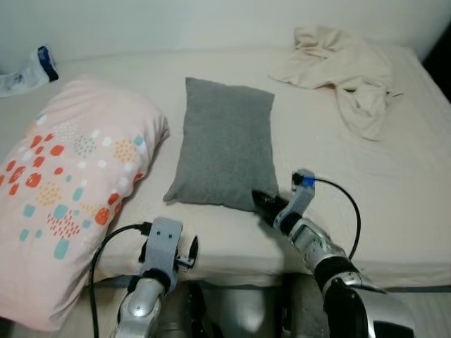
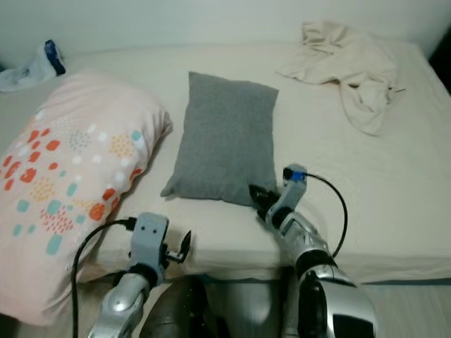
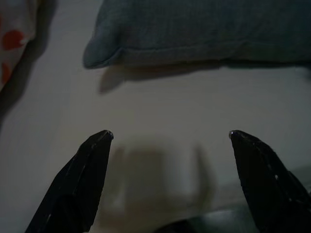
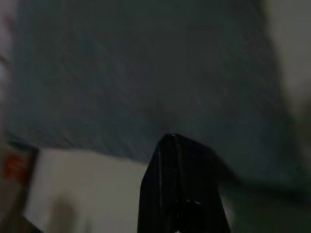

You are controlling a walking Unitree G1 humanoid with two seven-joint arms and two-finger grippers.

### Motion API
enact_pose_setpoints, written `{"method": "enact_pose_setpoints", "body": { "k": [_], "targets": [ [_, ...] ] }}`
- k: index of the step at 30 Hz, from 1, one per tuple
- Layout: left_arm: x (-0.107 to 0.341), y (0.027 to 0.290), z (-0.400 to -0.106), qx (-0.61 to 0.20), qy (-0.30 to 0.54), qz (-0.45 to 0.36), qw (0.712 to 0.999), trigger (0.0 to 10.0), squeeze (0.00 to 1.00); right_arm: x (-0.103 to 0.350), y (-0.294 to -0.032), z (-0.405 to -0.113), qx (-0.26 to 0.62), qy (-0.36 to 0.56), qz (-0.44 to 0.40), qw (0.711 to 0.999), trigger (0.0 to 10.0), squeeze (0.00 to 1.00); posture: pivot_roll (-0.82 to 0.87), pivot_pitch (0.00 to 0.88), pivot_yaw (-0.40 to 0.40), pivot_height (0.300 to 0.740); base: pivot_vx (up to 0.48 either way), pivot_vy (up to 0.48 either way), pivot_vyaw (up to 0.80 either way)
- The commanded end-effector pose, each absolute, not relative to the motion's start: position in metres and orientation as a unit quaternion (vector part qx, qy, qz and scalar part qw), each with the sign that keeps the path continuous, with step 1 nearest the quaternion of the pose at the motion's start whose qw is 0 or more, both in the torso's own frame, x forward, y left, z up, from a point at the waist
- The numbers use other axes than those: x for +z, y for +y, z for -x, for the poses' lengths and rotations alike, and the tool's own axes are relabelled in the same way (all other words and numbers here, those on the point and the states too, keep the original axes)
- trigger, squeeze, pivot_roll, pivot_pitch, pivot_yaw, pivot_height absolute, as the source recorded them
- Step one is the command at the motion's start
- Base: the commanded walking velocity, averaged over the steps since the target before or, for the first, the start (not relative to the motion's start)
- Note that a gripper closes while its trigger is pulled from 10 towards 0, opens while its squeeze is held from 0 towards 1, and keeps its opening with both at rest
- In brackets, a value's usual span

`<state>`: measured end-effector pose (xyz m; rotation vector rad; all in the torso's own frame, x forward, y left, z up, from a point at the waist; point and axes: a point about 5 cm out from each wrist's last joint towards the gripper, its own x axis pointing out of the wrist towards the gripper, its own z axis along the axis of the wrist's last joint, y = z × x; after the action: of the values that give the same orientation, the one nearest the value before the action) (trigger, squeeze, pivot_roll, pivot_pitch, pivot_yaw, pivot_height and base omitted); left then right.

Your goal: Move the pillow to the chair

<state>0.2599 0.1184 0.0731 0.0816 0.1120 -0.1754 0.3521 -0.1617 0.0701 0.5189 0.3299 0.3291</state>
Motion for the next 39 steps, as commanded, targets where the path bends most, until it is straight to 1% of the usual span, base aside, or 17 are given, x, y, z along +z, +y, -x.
{"method": "enact_pose_setpoints", "body": {
  "k": [1, 3, 4, 7, 8, 9, 10, 11, 12, 13, 14, 19, 21, 27, 32, 35, 39],
  "targets": [
    [0.059, 0.123, -0.254, -0.076, 0.09, -0.031, 0.993, 10.0, 0.0, 0.057, -0.161, -0.344, 0.152, 0.193, -0.25, 0.937, 0.0, 0.0, 0.17, 0.304, 0.057, 0.621, 0.0, 0.0, 0.0],
    [0.059, 0.122, -0.255, -0.077, 0.091, -0.031, 0.992, 10.0, 0.0, 0.055, -0.164, -0.343, 0.146, 0.198, -0.246, 0.938, 0.0, 0.0, 0.17, 0.304, 0.057, 0.621, 0.0, 0.0, 0.0],
    [0.06, 0.119, -0.258, -0.082, 0.091, -0.026, 0.992, 10.0, 0.0, 0.048, -0.178, -0.338, 0.097, 0.203, -0.244, 0.943, 0.0, 0.0, 0.16, 0.287, 0.055, 0.621, 0.0, 0.0, 0.0],
    [0.06, 0.117, -0.259, -0.084, 0.091, -0.024, 0.992, 10.0, 0.0, 0.047, -0.183, -0.336, 0.083, 0.196, -0.249, 0.945, 0.0, 0.0, 0.16, 0.285, 0.055, 0.621, 0.0, 0.0, 0.0],
    [0.06, 0.115, -0.26, -0.09, 0.09, -0.02, 0.992, 10.0, 0.0, 0.054, -0.195, -0.336, 0.069, 0.134, -0.301, 0.942, 1.0, 0.0, 0.16, 0.279, 0.056, 0.621, 0.0, 0.0, 0.0],
    [0.06, 0.114, -0.26, -0.091, 0.09, -0.019, 0.992, 10.0, 0.0, 0.057, -0.2, -0.336, 0.062, 0.107, -0.322, 0.939, 5.8, 0.0, 0.16, 0.279, 0.057, 0.621, 0.0, 0.0, 0.0],
    [0.06, 0.114, -0.26, -0.091, 0.09, -0.019, 0.992, 10.0, 0.0, 0.057, -0.2, -0.336, 0.062, 0.107, -0.322, 0.939, 5.8, 0.0, 0.16, 0.279, 0.057, 0.621, 0.0, 0.0, 0.0],
    [0.06, 0.114, -0.26, -0.092, 0.09, -0.019, 0.991, 10.0, 0.0, 0.058, -0.205, -0.335, 0.057, 0.088, -0.341, 0.934, 10.0, 0.0, 0.16, 0.278, 0.057, 0.621, 0.0, 0.0, 0.0],
    [0.06, 0.114, -0.261, -0.093, 0.09, -0.018, 0.991, 10.0, 0.0, 0.058, -0.208, -0.333, 0.054, 0.078, -0.356, 0.93, 10.0, 0.57, 0.17, 0.28, 0.06, 0.621, 0.0, 0.0, 0.0],
    [0.06, 0.114, -0.261, -0.093, 0.09, -0.018, 0.991, 10.0, 0.0, 0.058, -0.208, -0.333, 0.054, 0.078, -0.356, 0.93, 10.0, 0.57, 0.17, 0.28, 0.06, 0.621, 0.0, 0.0, 0.0],
    [0.06, 0.114, -0.261, -0.093, 0.09, -0.018, 0.991, 10.0, 0.0, 0.057, -0.209, -0.332, 0.051, 0.075, -0.368, 0.925, 10.0, 1.0, 0.17, 0.28, 0.06, 0.621, 0.0, 0.0, 0.0],
    [0.06, 0.115, -0.257, -0.095, 0.091, -0.019, 0.991, 10.0, 0.0, 0.04, -0.215, -0.319, 0.008, 0.085, -0.418, 0.904, 10.0, 1.0, 0.19, 0.291, 0.069, 0.621, 0.0, 0.0, 0.0],
    [0.06, 0.117, -0.254, -0.094, 0.092, -0.021, 0.991, 10.0, 0.0, 0.038, -0.212, -0.317, 0.019, 0.074, -0.444, 0.893, 10.0, 1.0, 0.2, 0.309, 0.077, 0.621, 0.0, 0.0, 0.0],
    [0.061, 0.12, -0.248, -0.092, 0.095, -0.023, 0.991, 10.0, 0.0, 0.04, -0.204, -0.319, 0.05, 0.059, -0.471, 0.879, 10.0, 1.0, 0.22, 0.33, 0.088, 0.621, 0.0, 0.0, 0.0],
    [0.063, 0.122, -0.239, -0.096, 0.099, -0.026, 0.99, 10.0, 0.0, 0.056, -0.204, -0.328, 0.082, 0.012, -0.502, 0.861, 10.0, 1.0, 0.27, 0.358, 0.11, 0.621, 0.0, 0.0, 0.0],
    [0.064, 0.124, -0.234, -0.099, 0.102, -0.029, 0.989, 10.0, 0.0, 0.064, -0.209, -0.333, 0.08, -0.004, -0.506, 0.859, 10.0, 1.0, 0.28, 0.37, 0.119, 0.621, 0.0, 0.0, 0.0],
    [0.067, 0.127, -0.228, -0.099, 0.107, -0.032, 0.989, 10.0, 0.0, 0.062, -0.213, -0.335, 0.041, 0.022, -0.496, 0.867, 10.0, 1.0, 0.31, 0.401, 0.14, 0.621, 0.0, 0.0, 0.0]
  ]
}}
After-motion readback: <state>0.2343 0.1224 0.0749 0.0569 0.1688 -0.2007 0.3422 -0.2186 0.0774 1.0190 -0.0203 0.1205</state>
